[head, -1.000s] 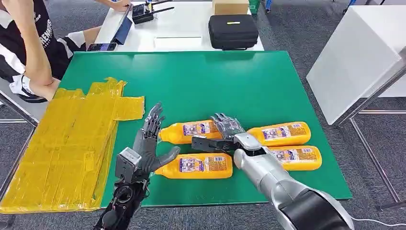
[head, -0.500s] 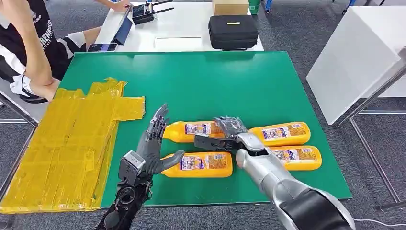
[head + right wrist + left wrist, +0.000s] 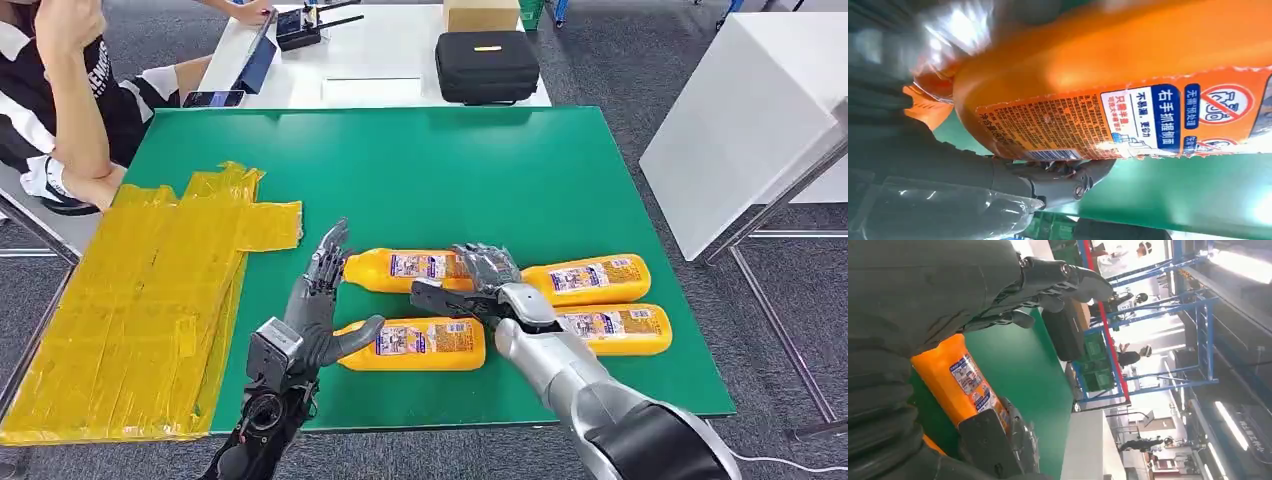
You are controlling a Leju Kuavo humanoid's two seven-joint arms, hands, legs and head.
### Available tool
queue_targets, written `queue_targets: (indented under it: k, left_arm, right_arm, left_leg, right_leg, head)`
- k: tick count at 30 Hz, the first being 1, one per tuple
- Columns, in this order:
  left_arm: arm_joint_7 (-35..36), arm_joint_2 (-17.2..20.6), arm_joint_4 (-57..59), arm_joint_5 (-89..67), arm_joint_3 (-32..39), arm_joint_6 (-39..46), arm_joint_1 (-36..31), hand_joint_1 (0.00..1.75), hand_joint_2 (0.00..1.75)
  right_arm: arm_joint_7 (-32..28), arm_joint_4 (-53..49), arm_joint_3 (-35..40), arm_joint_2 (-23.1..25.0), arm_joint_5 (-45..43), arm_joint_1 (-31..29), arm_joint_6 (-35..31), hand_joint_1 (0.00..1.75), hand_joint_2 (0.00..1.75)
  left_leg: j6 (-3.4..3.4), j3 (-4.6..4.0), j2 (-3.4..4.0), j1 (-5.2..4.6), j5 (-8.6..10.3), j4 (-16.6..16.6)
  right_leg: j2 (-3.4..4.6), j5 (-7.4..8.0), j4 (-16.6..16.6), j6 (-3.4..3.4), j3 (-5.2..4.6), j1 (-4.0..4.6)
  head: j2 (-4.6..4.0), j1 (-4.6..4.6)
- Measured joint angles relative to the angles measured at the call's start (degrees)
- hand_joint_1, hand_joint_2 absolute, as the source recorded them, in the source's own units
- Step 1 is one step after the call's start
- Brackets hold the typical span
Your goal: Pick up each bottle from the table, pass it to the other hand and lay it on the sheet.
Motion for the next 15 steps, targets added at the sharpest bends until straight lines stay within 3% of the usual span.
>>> queue_targets:
  k: [4, 9, 15]
  left_arm:
    - [0.13, 0.0, -0.54, -0.48, 0.04, 0.65, 0.51, 0.0, 1.75]
    - [0.79, 0.0, -1.99, -3.28, 0.07, 2.08, 1.21, 0.0, 1.75]
    - [2.27, 0.02, -4.81, -6.03, -0.96, 2.3, 0.67, 0.0, 1.75]
  right_arm:
    - [-2.04, -0.64, -1.4, 0.0, -1.91, 1.25, -6.83, 1.75, 1.75]
    - [-15.25, -7.53, -7.59, 0.02, -13.35, 4.46, -18.39, 1.75, 1.75]
    - [-25.03, -26.0, -13.4, 0.9, -32.12, 13.78, -19.74, 1.75, 1.75]
  left_leg:
    - [0.0, -0.05, -0.04, 0.0, 0.0, 0.0]
    - [0.0, -0.06, -0.07, 0.0, -0.01, 0.0]
    - [-0.03, -0.09, -0.16, 0.01, -0.07, 0.0]
  right_leg:
    - [-0.02, 0.0, 0.01, 0.01, -0.02, 0.0]
    - [-0.04, -0.01, 0.0, 0.0, -0.04, 0.0]
    - [-0.11, -0.09, 0.0, 0.01, -0.04, 0.01]
  head:
    - [0.0, 0.0]
    - [0.0, 0.0]
    - [0.0, 0.0]
